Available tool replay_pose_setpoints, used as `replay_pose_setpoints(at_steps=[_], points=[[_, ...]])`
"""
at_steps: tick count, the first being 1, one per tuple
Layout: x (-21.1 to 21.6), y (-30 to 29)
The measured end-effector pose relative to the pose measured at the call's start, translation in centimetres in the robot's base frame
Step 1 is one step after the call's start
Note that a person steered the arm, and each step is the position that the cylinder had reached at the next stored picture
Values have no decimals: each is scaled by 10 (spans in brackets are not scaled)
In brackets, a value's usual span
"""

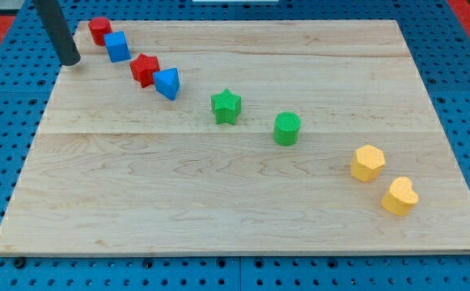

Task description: Push the red circle along with the blue cube into the red star

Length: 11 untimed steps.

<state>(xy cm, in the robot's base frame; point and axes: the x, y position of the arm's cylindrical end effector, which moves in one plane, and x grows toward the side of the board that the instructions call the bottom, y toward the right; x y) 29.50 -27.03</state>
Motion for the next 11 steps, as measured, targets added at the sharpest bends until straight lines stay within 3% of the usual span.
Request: replay_pose_setpoints(at_steps=[5, 6, 7, 8, 9, 10, 11], points=[[3, 7], [-18, -34], [-81, -11], [-103, -1], [-91, 110], [14, 183], [42, 200]])
